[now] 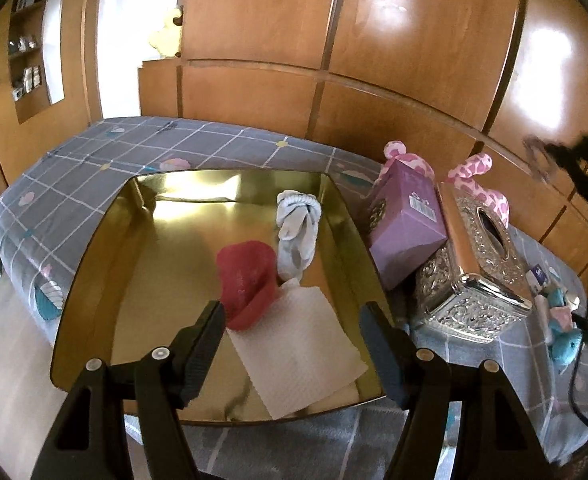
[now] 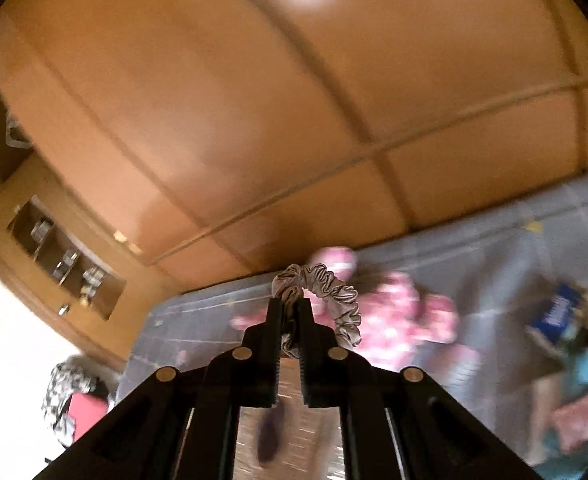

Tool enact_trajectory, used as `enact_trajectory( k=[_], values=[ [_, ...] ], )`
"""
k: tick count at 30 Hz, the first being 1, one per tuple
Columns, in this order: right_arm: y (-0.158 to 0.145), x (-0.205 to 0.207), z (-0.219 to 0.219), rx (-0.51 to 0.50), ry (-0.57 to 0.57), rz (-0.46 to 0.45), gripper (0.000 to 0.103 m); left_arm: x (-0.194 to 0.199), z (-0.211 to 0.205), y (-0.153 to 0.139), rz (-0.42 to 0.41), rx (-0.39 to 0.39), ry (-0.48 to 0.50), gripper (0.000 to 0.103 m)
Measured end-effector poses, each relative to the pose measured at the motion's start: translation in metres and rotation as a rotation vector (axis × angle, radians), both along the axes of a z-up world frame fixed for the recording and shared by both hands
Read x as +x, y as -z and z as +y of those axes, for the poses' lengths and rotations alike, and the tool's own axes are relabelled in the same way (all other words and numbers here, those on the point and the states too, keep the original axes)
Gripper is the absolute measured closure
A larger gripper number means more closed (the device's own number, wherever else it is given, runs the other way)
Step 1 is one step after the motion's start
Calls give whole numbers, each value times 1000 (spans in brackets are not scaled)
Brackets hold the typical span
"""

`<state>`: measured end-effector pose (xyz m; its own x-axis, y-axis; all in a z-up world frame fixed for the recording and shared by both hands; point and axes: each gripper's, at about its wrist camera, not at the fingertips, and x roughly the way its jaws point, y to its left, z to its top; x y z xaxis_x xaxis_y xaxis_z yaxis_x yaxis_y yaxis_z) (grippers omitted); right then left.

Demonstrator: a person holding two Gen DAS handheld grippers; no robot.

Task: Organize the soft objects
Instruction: 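Drop the red plush onto the towel in the tray while the right tool carries the scrunchie there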

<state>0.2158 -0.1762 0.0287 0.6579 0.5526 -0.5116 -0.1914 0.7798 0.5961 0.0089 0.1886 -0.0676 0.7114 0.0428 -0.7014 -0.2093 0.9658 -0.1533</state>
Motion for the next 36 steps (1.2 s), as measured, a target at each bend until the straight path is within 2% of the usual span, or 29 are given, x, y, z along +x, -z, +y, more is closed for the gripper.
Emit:
enact_trajectory(
  k=[4, 8, 14, 18, 23, 25, 27, 30, 36],
  values=[
    [-10, 9, 73, 0, -131, -20, 97, -5, 7, -1, -3, -2, -14, 33],
    [-6, 1, 145, -2, -274, -24, 97, -13, 20, -3, -10, -7, -45, 33],
    [30, -30, 235, -46, -497, 20, 97, -21, 41, -5, -25, -18, -121, 33],
    [65, -60, 275, -177, -629, 45, 97, -25, 58, -12, -45, -10, -188, 33],
    [103, -93, 296, -323, -704, 63, 94, -34, 78, -22, -68, -8, -260, 28],
    [111, -103, 296, -374, -707, 58, 88, -35, 79, -24, -72, -1, -269, 26],
    [115, -109, 300, -412, -702, 51, 76, -37, 79, -26, -77, 6, -272, 24],
    [111, -115, 293, -441, -672, 21, 64, -35, 75, -27, -72, 24, -266, 24],
    [89, -126, 266, -483, -586, -81, 60, -36, 65, -30, -79, 42, -248, 18]
  ],
)
